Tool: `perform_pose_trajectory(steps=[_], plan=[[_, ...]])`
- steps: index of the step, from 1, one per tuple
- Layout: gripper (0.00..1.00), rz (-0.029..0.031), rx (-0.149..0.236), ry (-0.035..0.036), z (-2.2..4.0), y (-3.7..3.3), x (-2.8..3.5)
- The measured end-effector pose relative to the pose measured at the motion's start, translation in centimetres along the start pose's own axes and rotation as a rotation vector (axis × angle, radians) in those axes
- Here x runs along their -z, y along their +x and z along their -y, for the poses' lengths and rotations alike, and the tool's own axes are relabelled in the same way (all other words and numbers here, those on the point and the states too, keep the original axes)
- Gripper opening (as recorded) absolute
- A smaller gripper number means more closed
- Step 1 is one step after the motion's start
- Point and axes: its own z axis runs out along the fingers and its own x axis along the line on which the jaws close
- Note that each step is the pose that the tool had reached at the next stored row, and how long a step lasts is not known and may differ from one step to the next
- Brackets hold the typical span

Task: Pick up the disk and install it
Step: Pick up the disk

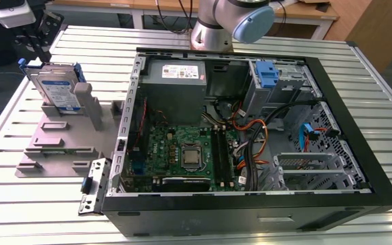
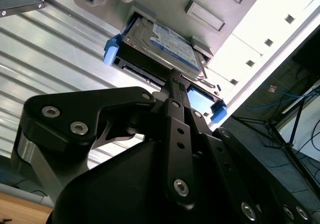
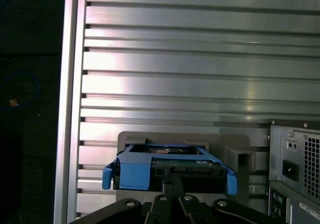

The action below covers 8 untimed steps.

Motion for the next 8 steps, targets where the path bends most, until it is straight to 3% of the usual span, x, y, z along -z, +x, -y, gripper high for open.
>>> perform_pose_trajectory(steps=[8], plan=[[0.11,-0.0004,0.005,0.0,-0.01,-0.01,0.24]])
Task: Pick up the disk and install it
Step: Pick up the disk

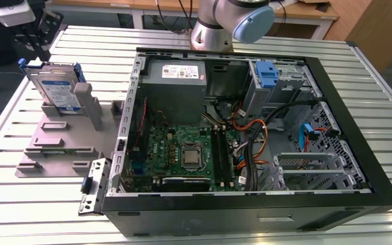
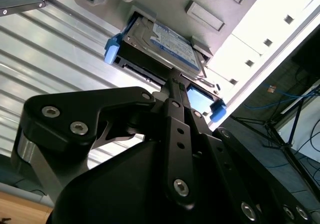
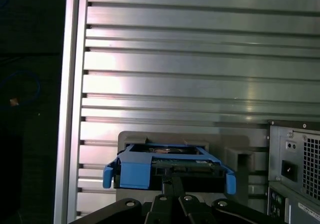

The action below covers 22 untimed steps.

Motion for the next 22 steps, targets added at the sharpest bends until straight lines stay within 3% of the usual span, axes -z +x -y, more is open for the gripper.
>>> perform_pose_trajectory(steps=[12,16,22], plan=[[0.11,-0.0008,0.02,-0.0002,-0.03,-0.06,0.33],[0.11,-0.0025,0.061,-0.0005,-0.03,-0.07,0.32],[0.11,-0.0068,0.163,-0.0014,-0.03,-0.07,0.3]])
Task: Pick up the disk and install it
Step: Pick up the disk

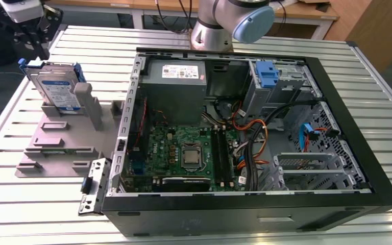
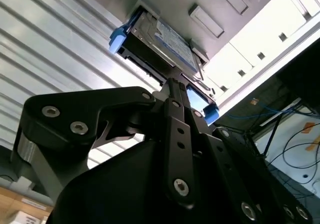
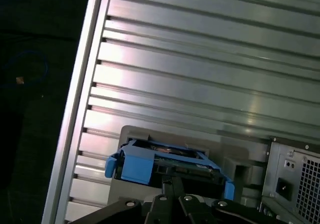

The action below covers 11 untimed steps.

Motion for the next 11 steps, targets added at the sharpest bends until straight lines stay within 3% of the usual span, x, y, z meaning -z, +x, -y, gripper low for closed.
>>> perform_pose_trajectory(steps=[11], plan=[[0.11,-0.0085,0.2,-0.0017,0.0,0.0,-0.04]])
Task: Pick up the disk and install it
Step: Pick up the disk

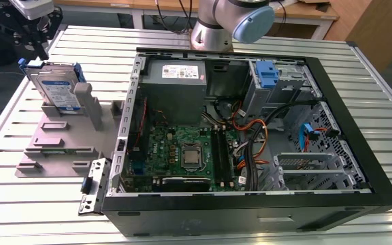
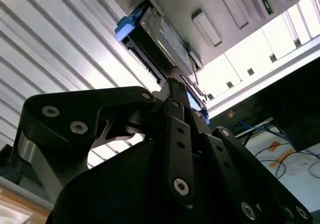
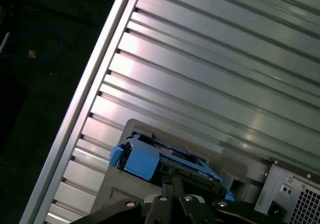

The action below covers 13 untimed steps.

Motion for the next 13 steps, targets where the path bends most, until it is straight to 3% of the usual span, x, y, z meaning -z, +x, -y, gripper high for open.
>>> perform_pose_trajectory(steps=[13], plan=[[0.11,-0.0099,0.236,-0.002,0.0,0.0,-0.03]])
